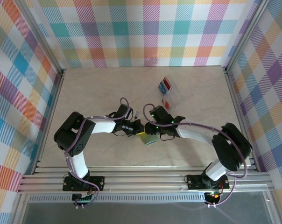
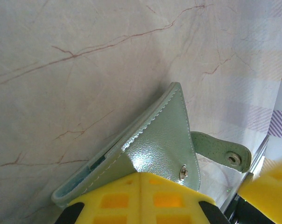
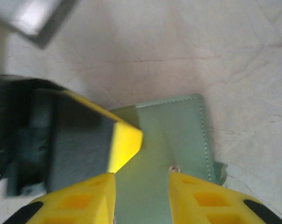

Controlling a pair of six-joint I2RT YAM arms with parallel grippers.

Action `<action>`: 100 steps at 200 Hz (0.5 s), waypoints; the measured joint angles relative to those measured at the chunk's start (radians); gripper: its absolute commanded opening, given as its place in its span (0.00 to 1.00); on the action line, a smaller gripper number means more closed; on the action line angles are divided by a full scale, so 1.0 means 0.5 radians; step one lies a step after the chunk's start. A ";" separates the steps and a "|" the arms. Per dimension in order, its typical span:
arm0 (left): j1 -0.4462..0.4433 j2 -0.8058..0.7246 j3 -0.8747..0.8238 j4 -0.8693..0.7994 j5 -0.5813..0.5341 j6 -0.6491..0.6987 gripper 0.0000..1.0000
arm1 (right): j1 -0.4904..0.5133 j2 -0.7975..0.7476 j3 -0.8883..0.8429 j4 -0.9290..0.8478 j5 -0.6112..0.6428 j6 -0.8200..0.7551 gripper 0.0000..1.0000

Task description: Put the credit cards into the card holder

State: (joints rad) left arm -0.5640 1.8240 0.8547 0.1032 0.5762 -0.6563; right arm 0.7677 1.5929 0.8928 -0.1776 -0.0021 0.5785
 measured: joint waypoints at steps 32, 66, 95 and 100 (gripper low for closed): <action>0.000 -0.002 0.000 -0.002 -0.002 0.006 0.00 | -0.125 0.138 -0.053 0.069 -0.089 0.029 0.42; 0.000 -0.002 0.000 -0.002 -0.001 0.008 0.00 | -0.135 0.137 -0.104 0.088 -0.099 0.040 0.47; 0.000 -0.002 0.000 -0.002 -0.002 0.008 0.00 | -0.159 0.137 -0.131 0.148 -0.180 0.040 0.47; 0.000 -0.002 0.000 -0.002 -0.002 0.008 0.00 | -0.166 0.138 -0.134 0.154 -0.198 0.041 0.47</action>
State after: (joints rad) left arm -0.5640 1.8233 0.8547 0.1020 0.5755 -0.6525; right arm 0.6846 1.6619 0.8261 -0.1005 -0.1009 0.5991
